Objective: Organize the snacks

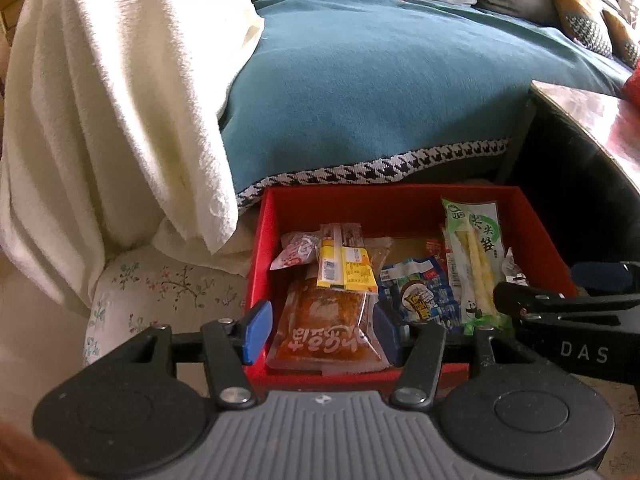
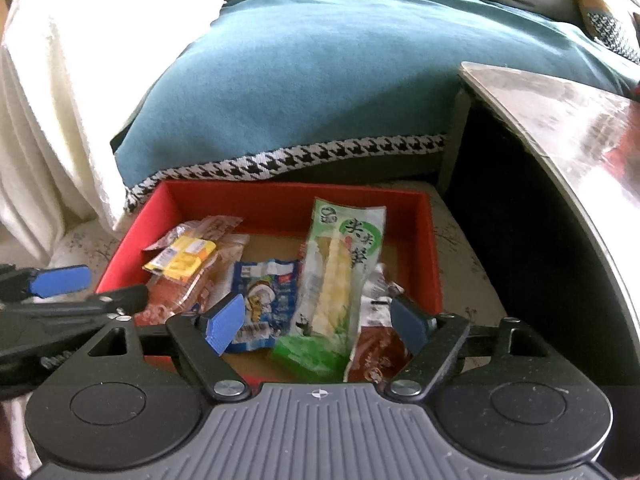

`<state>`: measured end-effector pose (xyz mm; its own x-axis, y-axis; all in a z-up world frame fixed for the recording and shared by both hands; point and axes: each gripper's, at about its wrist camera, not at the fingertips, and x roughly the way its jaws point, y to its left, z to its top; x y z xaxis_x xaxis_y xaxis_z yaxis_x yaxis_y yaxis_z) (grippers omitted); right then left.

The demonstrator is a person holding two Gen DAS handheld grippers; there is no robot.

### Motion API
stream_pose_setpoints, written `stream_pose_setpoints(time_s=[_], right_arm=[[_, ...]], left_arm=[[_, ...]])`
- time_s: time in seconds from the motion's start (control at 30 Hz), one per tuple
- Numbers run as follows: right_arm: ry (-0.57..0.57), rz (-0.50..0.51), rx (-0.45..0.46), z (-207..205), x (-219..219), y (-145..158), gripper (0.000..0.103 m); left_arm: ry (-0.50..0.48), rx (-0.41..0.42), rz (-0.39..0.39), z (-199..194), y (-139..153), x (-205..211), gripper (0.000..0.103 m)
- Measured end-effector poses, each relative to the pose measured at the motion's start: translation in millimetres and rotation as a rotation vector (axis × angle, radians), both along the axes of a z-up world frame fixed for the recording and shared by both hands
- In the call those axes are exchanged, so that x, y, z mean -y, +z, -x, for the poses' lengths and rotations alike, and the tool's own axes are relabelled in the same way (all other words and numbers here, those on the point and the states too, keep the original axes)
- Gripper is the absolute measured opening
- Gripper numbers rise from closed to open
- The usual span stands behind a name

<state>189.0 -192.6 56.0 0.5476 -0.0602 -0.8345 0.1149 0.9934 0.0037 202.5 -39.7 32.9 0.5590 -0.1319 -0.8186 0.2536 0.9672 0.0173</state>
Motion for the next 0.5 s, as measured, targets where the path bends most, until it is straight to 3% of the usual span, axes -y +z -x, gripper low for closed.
stream_pose_setpoints(time_s=[0.17,0.23,0.5], right_arm=[[-0.022,-0.018,0.002,15,4,3,0.086],[-0.019,-0.030,0.006,25,2,6,0.086],[-0.020,-0.073,0.040,57,-3,22,0.088]], left_arm=[[0.007,0.003,0.029,16,6,-8,0.049],[0.003,0.004,0.054,25,9,-11,0.055],[-0.017,0.040,0.076,56,20,-18,0.061]])
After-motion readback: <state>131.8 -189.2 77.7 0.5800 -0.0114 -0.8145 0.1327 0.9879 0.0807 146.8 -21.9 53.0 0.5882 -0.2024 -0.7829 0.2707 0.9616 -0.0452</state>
